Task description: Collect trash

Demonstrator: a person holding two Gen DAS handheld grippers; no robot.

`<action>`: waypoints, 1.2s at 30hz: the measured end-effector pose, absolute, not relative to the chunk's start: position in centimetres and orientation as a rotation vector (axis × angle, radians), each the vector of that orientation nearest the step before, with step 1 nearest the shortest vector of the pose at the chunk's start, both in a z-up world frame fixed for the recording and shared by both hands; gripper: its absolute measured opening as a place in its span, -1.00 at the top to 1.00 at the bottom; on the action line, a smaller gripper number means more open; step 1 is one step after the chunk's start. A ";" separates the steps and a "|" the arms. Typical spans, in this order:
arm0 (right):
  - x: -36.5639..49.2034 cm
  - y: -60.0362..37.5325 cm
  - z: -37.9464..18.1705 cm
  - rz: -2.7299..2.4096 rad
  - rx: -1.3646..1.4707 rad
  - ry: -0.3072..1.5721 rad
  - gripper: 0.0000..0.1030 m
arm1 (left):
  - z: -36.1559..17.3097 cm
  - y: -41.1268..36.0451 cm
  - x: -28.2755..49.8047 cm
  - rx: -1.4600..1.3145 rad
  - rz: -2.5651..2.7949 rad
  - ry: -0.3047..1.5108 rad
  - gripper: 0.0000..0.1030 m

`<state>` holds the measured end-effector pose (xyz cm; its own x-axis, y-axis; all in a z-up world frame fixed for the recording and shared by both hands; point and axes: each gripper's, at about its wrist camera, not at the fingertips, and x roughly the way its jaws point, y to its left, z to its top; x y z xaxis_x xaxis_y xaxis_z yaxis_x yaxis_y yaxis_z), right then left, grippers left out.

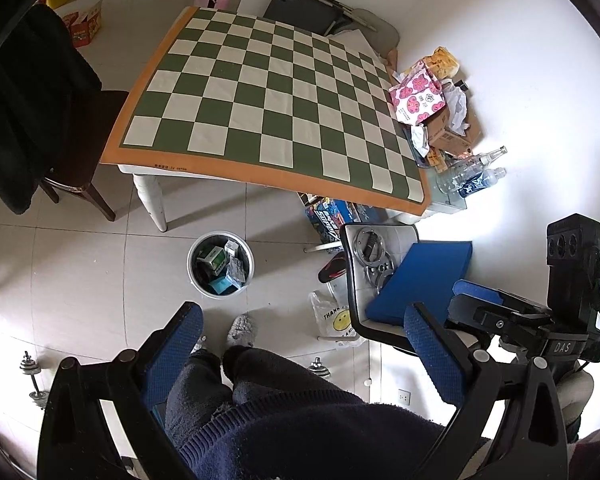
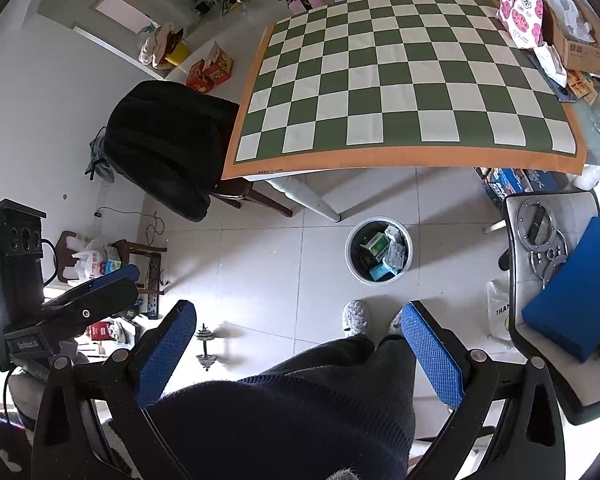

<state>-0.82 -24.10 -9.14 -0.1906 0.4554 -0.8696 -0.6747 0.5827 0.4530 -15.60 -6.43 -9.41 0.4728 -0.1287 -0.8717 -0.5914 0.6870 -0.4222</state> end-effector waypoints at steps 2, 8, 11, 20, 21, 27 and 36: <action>-0.8 -24.2 -9.3 1.030 -0.199 1.441 -1.00 | -9.4 -6.4 -15.6 -0.796 0.323 1.063 -1.00; -1.0 -24.2 -9.4 1.032 -0.189 1.449 -1.00 | -9.4 -6.6 -15.6 -0.796 0.324 1.062 -1.00; -1.1 -24.3 -9.6 1.031 -0.189 1.454 -1.00 | -9.4 -6.7 -15.6 -0.794 0.324 1.064 -1.00; -1.3 -24.2 -9.6 1.030 -0.187 1.454 -1.00 | -9.4 -7.0 -15.9 -0.798 0.325 1.057 -1.00; -1.3 -24.1 -9.6 1.029 -0.187 1.453 -1.00 | -9.4 -7.0 -15.9 -0.797 0.324 1.056 -1.00; -1.4 -24.1 -9.6 1.029 -0.185 1.456 -1.00 | -9.4 -7.3 -16.1 -0.805 0.335 1.052 -1.00; -1.5 -24.0 -9.6 1.026 -0.182 1.455 -1.00 | -9.4 -7.3 -16.2 -0.805 0.336 1.050 -1.00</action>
<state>-1.50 -23.98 -9.59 -0.2047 0.4587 -0.8647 -0.6605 0.5873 0.4679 -16.18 -7.27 -9.40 0.4807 -0.1201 -0.8686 -0.6020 0.6750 -0.4265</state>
